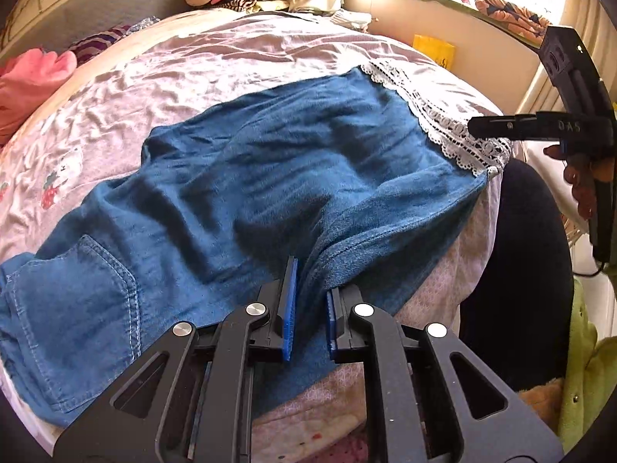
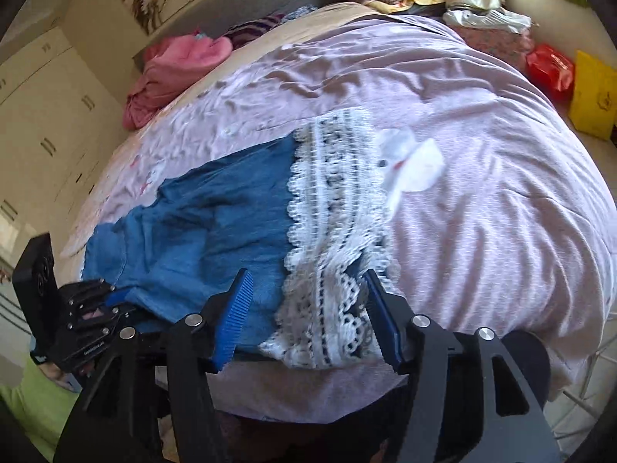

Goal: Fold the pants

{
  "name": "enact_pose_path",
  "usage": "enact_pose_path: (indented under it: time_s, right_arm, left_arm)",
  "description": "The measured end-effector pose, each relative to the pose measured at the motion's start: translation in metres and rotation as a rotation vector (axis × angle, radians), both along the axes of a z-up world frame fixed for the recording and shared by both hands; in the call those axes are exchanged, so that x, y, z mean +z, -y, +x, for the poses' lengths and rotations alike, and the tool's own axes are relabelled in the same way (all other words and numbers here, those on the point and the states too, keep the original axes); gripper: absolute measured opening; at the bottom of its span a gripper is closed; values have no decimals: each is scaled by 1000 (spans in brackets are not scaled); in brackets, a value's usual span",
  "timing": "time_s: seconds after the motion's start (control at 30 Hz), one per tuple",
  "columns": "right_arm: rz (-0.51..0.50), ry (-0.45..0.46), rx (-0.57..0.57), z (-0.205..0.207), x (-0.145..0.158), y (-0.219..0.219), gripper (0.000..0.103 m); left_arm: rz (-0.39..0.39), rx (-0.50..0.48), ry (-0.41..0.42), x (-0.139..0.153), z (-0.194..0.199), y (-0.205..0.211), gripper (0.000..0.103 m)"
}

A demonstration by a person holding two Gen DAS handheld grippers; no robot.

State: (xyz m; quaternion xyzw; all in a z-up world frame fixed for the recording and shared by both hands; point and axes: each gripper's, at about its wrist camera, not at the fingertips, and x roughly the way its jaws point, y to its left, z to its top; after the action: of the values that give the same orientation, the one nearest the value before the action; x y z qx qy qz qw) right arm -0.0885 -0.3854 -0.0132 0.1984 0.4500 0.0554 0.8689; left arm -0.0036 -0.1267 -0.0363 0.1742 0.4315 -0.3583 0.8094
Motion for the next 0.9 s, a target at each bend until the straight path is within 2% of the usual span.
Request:
enact_pose_path:
  time_s: [0.03, 0.13, 0.17, 0.23, 0.3, 0.33, 0.37, 0.4, 0.47, 0.53, 0.6, 0.7, 0.83, 0.9]
  right_arm:
    - [-4, 3, 7, 0, 1, 2, 12]
    - [-89, -8, 5, 3, -3, 8, 11]
    - [-118, -28, 1, 3, -8, 9, 12]
    - [-99, -58, 2, 5, -18, 14, 13]
    - [-70, -47, 2, 3, -14, 17, 19]
    - [-79, -31, -2, 2, -9, 19, 33]
    - [-88, -8, -8, 2, -3, 21, 49]
    - [-87, 21, -5, 3, 4, 24, 54]
    - [-96, 54, -16, 13, 16, 31, 55]
    - [-86, 87, 12, 29, 23, 35, 58]
    - [-93, 88, 45, 52, 22, 37, 64]
    - [-97, 64, 77, 90, 13, 38, 66]
    - [-85, 29, 113, 132, -6, 41, 66]
    - [-98, 2, 139, 149, -18, 40, 66]
  left_arm:
    - [7, -10, 7, 1, -3, 0, 2]
    - [37, -42, 30, -1, -14, 2, 2]
    - [56, -56, 20, -6, -17, 4, 2]
    - [103, -75, 18, -18, -23, 10, 2]
    - [98, -69, 17, -23, -25, 9, 3]
    - [75, -63, -5, -21, -24, 5, 4]
    - [51, -57, -25, -18, -22, 2, 9]
    - [16, -54, -43, -12, -22, -4, 14]
    - [-38, -26, -31, 3, -23, -18, 51]
    - [-98, 43, -5, 24, -18, -43, 51]
    - [-122, 139, 33, 38, -7, -68, 55]
    - [-104, 390, 100, 51, 24, -127, 60]
    - [-91, 674, 94, 43, 63, -205, 61]
    - [-107, 736, 45, 34, 77, -229, 61]
